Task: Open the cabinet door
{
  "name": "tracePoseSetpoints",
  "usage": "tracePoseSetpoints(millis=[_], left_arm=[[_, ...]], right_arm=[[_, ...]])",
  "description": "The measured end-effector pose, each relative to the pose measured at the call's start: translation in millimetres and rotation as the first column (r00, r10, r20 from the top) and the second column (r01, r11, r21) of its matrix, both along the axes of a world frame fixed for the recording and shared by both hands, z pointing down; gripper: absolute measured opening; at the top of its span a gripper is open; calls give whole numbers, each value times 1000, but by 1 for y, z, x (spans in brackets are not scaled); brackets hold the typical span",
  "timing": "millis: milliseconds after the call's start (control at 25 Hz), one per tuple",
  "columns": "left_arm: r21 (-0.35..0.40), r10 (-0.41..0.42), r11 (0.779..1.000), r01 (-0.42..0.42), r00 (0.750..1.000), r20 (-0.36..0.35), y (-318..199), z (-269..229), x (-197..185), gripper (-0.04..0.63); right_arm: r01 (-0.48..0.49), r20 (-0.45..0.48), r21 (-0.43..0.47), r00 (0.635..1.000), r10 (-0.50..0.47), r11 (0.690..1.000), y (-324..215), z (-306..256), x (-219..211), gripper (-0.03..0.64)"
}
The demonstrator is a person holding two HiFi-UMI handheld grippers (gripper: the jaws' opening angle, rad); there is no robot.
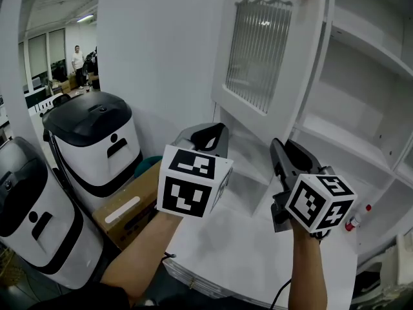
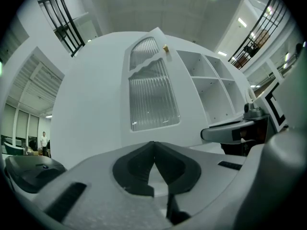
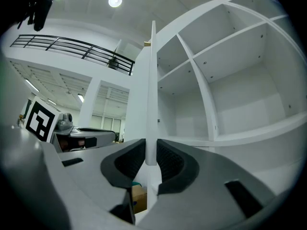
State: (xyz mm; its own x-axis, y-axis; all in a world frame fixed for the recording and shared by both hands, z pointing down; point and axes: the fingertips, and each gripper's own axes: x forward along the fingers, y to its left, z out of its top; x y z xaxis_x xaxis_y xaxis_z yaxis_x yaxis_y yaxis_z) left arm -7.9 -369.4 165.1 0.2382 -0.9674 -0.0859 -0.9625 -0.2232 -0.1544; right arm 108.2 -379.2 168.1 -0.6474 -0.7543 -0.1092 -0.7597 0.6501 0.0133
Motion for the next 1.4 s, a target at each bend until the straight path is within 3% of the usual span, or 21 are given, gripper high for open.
tracePoseSetpoints(millis=[720,1400], left_arm=[[14,118,993,-117,991,-70,23,-1,-18,12],[21,172,985,-171,982,-81,45,2,-39,12]], right_arm=[[-88,-13,-6,996,88,996,34,1,-40,72],[-151,-5,24,988,151,988,60,1,-81,71]])
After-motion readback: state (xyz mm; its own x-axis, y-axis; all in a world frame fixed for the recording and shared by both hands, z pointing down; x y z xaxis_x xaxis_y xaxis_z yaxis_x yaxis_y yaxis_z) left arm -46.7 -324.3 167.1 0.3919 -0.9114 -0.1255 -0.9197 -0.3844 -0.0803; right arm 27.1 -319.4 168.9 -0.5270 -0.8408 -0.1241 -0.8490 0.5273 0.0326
